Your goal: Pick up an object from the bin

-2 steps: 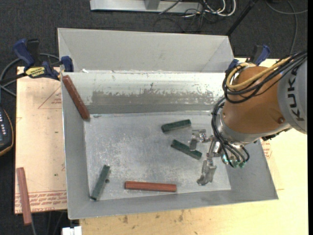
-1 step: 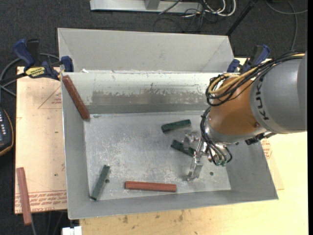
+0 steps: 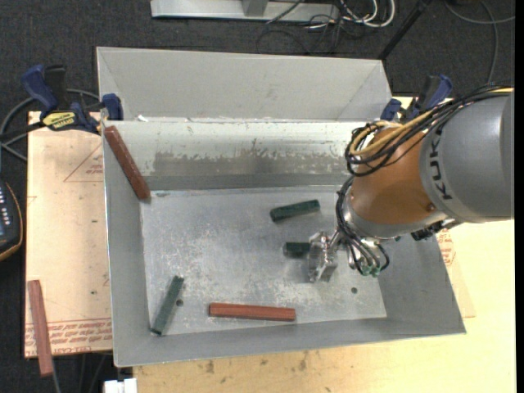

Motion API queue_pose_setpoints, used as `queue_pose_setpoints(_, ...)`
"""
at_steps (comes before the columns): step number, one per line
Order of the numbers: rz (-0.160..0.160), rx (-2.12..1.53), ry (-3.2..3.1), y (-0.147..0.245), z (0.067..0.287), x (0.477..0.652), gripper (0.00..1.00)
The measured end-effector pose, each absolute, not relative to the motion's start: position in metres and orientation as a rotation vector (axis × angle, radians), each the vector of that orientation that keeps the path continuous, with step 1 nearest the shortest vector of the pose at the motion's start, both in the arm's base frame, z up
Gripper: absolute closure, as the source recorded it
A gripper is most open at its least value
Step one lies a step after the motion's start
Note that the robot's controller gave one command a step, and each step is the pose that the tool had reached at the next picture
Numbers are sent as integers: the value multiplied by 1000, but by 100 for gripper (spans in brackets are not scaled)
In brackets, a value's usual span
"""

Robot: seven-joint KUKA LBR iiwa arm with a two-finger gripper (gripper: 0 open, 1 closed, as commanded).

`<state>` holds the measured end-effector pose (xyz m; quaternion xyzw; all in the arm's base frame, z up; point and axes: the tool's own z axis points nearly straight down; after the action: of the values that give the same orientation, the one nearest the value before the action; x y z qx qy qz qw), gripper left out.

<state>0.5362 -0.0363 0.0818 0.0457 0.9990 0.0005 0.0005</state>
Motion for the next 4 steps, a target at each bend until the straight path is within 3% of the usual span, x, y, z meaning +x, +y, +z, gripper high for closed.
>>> queue_pose_setpoints(1, 1, 143, 3137, -36, 82, 536, 0)
queue_pose_setpoints(2, 2, 87, 3131, -15, 71, 593, 0)
queue_pose_setpoints(3, 2, 90, 3128, -15, 73, 593, 100)
queue_pose_setpoints(4, 2, 90, 3135, -15, 71, 591, 0)
